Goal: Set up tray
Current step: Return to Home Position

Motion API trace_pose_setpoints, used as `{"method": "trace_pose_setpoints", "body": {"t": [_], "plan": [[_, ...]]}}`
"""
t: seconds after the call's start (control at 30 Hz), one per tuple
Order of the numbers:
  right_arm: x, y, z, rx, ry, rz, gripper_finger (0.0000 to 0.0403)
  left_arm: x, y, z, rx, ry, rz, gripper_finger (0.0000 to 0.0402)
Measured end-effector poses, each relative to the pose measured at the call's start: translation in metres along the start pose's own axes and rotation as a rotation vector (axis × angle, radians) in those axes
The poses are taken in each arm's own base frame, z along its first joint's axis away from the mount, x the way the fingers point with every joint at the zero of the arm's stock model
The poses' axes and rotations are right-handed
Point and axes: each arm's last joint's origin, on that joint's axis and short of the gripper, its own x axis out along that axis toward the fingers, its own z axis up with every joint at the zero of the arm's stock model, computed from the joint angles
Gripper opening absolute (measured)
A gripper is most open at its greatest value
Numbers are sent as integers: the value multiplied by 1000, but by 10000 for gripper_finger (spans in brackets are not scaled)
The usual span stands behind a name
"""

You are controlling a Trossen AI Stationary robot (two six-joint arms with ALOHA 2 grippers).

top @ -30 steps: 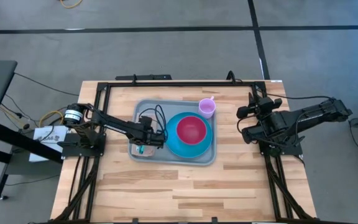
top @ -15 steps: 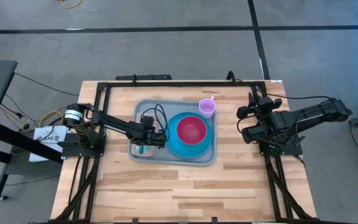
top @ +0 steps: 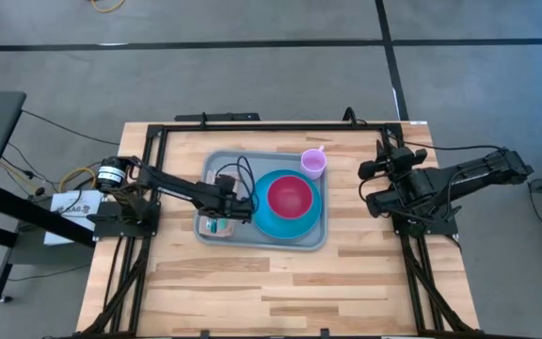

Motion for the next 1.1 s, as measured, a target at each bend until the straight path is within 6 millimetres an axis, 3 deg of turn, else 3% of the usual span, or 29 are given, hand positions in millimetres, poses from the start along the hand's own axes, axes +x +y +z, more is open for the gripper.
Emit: {"method": "trace_pose_setpoints", "body": {"t": [0.17,0.33,0.4,0.5,0.57,0.77,0.87,1.0,1.1], "plan": [[0,0,0,-1,-2,0,67,-35,-2,26,150,-13,95,52],[0,0,0,0,6,1,67,-99,9,67,342,-122,243,52],[0,0,-1,0,27,4,67,-121,6,80,381,-195,192,52],[0,1,-3,4,99,11,67,-154,8,96,597,-253,97,52],[-1,3,-5,20,181,21,67,-169,7,102,594,-267,13,52],[-2,12,-14,26,384,42,67,-177,14,102,681,-325,81,52],[-2,16,-16,-45,399,49,67,-179,23,108,594,-343,91,52],[-4,19,-19,-128,428,84,67,-192,55,112,500,-355,37,52],[-18,28,-23,-130,449,202,67,-203,90,109,409,-385,-18,52]]}}
